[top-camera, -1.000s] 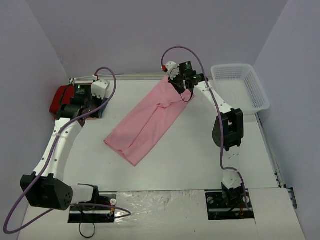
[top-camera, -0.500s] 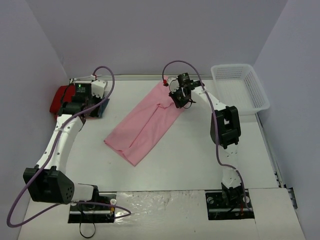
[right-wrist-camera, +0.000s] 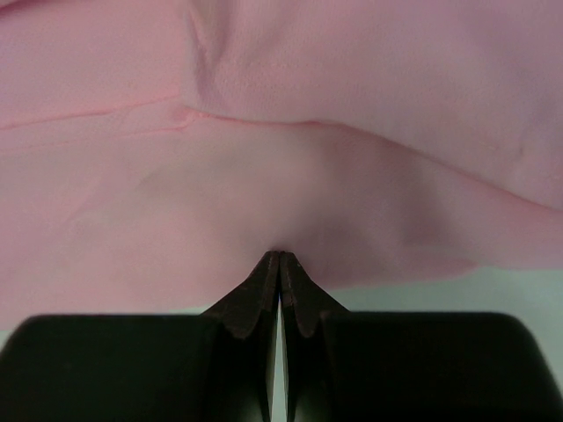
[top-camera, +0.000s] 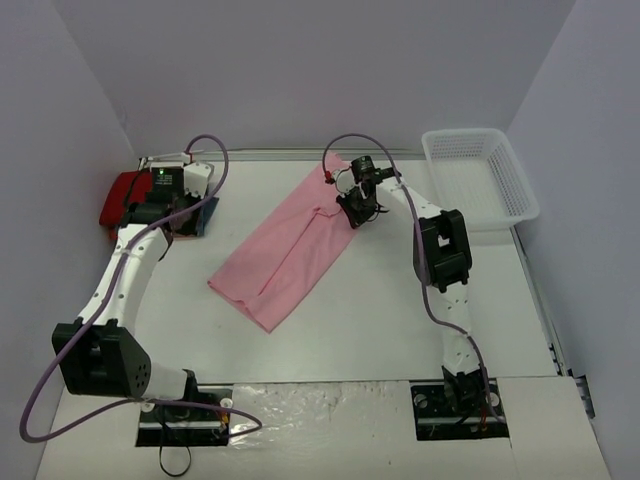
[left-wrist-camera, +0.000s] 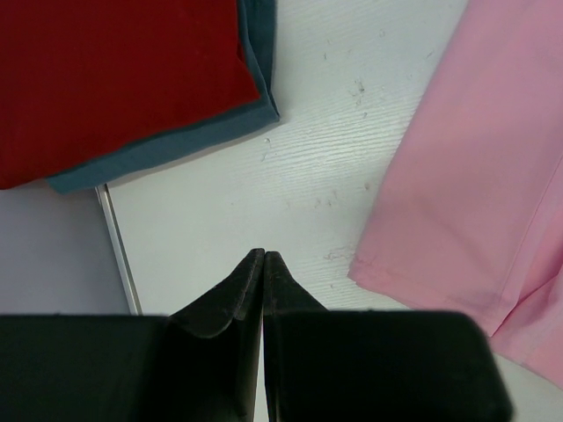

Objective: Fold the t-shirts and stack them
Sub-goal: Rotate the tshirt 90 degrees

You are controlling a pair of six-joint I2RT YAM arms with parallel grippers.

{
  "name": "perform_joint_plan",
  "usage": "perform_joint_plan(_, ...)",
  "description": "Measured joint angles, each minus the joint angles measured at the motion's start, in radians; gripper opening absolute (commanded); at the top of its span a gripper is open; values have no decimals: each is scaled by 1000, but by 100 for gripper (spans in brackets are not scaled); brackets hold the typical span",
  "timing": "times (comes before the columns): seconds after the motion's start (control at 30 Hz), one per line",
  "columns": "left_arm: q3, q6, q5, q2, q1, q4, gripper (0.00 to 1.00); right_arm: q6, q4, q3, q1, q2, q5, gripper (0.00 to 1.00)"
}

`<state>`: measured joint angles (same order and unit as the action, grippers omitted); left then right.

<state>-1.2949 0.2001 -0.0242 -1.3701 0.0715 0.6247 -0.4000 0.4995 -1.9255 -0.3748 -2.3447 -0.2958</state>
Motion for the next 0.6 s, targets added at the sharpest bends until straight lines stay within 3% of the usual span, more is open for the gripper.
perform_joint_plan(0.23,0,0,-1,-23,-6,-3,2,0,43,-156,0,-92,-2,0)
perform_joint_plan(0.6,0,5,14,-65,-50,-3,2,-28,75,-651,0,-380,35,0)
